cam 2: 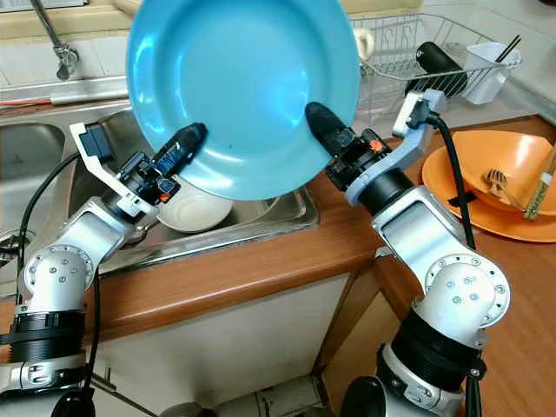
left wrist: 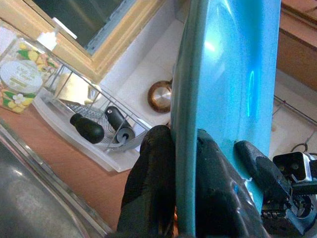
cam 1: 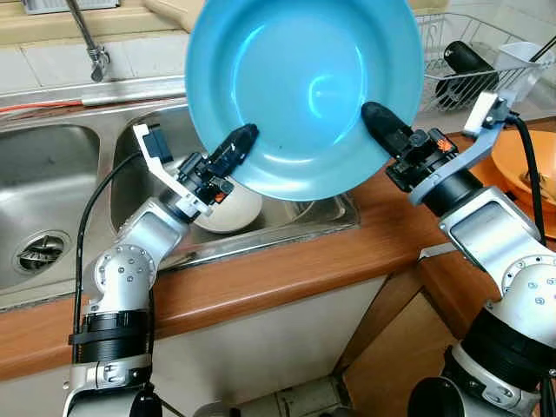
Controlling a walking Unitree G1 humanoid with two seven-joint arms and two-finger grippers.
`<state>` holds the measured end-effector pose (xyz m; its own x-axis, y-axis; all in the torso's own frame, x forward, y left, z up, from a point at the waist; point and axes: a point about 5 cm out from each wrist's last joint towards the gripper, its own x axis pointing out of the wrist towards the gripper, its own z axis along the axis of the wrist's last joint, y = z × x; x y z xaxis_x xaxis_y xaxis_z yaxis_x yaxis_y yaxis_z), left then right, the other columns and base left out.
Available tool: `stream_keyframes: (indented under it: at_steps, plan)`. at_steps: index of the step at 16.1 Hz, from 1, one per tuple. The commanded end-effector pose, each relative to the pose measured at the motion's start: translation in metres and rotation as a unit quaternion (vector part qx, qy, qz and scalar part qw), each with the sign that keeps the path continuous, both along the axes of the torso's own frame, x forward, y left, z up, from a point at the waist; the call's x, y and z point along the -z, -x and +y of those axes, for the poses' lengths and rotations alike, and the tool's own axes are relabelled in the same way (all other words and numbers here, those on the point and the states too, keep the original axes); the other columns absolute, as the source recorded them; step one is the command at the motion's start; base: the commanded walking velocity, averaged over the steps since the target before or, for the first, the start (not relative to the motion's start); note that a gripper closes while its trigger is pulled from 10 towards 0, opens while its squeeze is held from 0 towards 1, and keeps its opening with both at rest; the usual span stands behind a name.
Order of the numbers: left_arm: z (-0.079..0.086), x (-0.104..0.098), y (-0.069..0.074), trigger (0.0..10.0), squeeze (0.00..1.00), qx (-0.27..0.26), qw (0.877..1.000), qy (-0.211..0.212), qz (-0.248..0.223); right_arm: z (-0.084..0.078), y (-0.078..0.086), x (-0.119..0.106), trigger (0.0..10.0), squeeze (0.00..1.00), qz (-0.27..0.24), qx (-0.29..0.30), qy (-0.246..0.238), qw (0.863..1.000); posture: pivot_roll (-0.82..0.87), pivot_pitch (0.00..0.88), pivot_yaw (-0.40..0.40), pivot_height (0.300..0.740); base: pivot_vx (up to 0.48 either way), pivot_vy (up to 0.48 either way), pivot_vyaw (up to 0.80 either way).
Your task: Kitchen organization
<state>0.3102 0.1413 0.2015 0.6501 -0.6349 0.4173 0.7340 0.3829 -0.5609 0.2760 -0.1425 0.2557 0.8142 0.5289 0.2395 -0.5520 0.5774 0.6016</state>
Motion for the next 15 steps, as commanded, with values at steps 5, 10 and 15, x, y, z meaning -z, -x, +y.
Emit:
stream_keyframes:
  at_steps: [5,10,15]
  plan:
    - [0.007,-0.011,-0.003,0.0,0.00,-0.030,0.999,0.010,-0.024,-0.001,0.001,-0.004,10.0,1.00,-0.017,0.004,0.011,1.000,-0.11,0.000,0.045,0.740,0.000,0.000,0.00]
    - [0.038,-0.008,-0.019,0.0,0.00,-0.141,0.990,0.014,0.004,-0.013,0.001,0.004,10.0,0.00,-0.014,0.024,0.079,0.997,-0.11,0.000,0.042,0.740,0.000,0.000,0.00]
    - [0.060,0.025,-0.035,0.0,0.00,-0.262,0.952,-0.120,0.106,0.001,0.008,0.026,10.0,0.00,-0.028,-0.014,0.293,0.956,-0.12,0.000,0.042,0.740,0.000,0.000,0.00]
